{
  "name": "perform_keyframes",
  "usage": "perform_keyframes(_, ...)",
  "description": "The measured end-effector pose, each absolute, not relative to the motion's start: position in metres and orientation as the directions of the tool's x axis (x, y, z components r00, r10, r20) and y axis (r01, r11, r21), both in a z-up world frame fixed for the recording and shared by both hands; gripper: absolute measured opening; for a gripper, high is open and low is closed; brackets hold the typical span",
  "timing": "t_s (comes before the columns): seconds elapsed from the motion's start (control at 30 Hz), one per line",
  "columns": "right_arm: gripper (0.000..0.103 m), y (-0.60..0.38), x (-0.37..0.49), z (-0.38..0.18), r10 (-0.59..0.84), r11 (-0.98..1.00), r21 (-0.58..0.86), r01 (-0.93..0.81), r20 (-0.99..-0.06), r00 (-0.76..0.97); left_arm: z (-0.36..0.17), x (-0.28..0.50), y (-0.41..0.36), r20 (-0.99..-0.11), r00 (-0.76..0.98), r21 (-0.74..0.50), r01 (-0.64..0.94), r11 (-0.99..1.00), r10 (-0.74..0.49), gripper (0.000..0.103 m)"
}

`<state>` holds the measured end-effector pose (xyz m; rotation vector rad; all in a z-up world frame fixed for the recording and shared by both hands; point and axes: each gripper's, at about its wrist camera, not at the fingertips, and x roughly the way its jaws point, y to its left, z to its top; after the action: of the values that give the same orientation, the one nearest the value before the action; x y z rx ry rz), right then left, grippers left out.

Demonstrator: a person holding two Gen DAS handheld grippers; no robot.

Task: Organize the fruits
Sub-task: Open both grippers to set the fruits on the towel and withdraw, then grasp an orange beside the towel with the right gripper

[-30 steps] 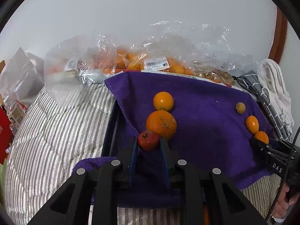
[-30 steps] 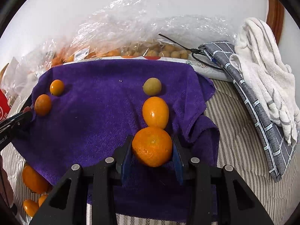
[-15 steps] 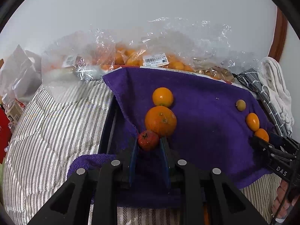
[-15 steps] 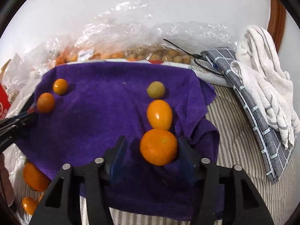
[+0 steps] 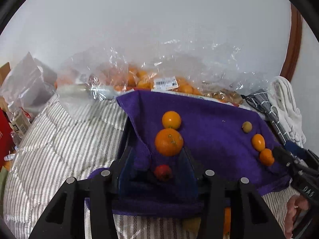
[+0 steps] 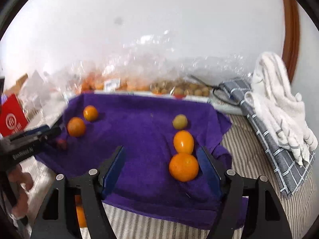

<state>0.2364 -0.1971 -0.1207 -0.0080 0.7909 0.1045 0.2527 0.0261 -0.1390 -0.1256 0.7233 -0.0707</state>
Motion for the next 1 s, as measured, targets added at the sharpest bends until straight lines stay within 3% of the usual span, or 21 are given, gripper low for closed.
perform_keyframes(0.2,0.074,-0.2,0.216,-0.09,0.077,0.996,0.029,-0.078,-0.678,0.731,-0.128,0.24,0.026,-0.631,0.766,-0.138,0.042,0.99,-0.12,0.046)
perform_keyframes(0.4,0.073,-0.206,0.197,-0.08,0.101,0.995,0.077,-0.066,-0.707,0.7,-0.122,0.215,0.03,-0.633,0.761,-0.144,0.061,0.988,-0.14,0.046)
perform_keyframes(0.77,0.054,-0.167,0.155,-0.108,0.181,0.98,0.088,-0.177,-0.763,0.62,-0.142,0.16,0.073,-0.698,0.712,-0.104,0.003,0.995,-0.075,0.046)
perform_keyframes(1.0,0.053,-0.137,0.144,-0.131,0.234,0.963,0.115,-0.242,-0.804,0.546,-0.163,0.142,0.096,-0.729,0.683,-0.098,-0.041,0.994,-0.043,0.046)
